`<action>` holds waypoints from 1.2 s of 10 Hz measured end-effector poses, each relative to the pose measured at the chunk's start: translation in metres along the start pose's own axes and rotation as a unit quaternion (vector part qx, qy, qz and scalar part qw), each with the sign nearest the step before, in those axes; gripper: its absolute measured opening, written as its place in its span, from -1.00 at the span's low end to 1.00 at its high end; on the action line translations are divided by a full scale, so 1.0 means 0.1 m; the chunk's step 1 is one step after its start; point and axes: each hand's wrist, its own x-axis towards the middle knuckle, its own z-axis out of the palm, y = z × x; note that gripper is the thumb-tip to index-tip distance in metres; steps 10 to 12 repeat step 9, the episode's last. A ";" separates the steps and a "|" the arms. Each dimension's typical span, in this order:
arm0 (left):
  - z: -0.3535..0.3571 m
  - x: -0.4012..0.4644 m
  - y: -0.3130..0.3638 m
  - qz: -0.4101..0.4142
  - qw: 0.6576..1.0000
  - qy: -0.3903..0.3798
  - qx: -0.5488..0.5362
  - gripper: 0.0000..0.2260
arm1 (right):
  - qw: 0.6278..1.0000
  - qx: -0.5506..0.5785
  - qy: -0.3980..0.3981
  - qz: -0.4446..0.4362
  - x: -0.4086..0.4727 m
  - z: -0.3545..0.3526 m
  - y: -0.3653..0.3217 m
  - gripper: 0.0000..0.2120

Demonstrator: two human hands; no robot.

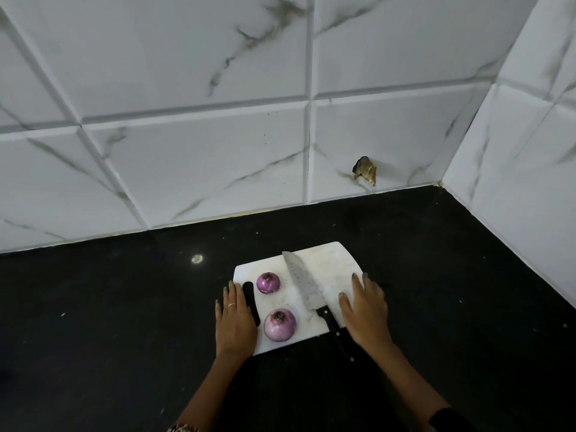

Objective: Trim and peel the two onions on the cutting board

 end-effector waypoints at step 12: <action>-0.23 -0.10 -0.14 0.002 0.996 0.076 -0.047 -0.58 | 0.996 0.087 -0.007 -0.002 -0.29 -0.02 0.13 -0.50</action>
